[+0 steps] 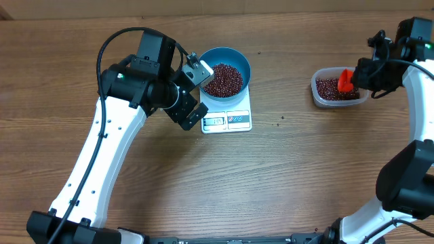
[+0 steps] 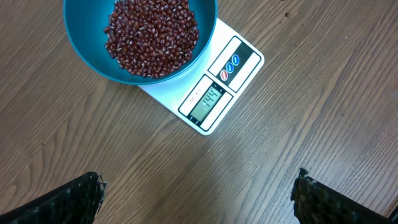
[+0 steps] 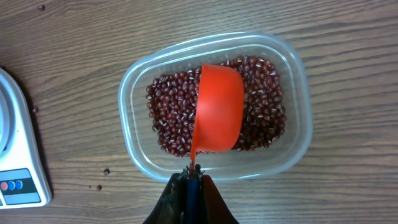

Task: Scoop item into bowl and weigh 150g on scale
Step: 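Return the empty red cup right to the bean tub, then dip the red cup into the tub and scoop beans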

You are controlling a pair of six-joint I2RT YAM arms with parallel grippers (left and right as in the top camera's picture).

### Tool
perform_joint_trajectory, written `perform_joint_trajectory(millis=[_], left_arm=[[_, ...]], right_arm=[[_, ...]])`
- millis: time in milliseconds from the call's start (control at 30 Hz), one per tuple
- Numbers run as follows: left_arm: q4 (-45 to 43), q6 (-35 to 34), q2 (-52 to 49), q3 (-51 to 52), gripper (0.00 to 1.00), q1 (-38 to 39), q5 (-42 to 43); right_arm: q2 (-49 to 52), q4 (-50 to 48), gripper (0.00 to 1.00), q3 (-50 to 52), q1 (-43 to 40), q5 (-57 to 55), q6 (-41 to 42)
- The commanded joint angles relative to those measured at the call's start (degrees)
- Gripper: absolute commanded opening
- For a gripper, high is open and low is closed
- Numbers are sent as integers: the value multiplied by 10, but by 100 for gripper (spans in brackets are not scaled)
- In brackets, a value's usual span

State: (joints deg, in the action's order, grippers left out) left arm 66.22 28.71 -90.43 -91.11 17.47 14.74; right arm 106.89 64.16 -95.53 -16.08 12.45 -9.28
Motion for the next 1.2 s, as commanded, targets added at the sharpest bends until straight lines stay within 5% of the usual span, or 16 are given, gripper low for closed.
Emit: perform_joint_trajectory(millis=[0, 1167], left_arm=[[-1, 9, -3, 3, 99, -2, 1], [-1, 9, -3, 3, 100, -2, 1]], right_arm=[[-3, -9, 4, 16, 4, -2, -9], [48, -22, 4, 26, 32, 71, -16]])
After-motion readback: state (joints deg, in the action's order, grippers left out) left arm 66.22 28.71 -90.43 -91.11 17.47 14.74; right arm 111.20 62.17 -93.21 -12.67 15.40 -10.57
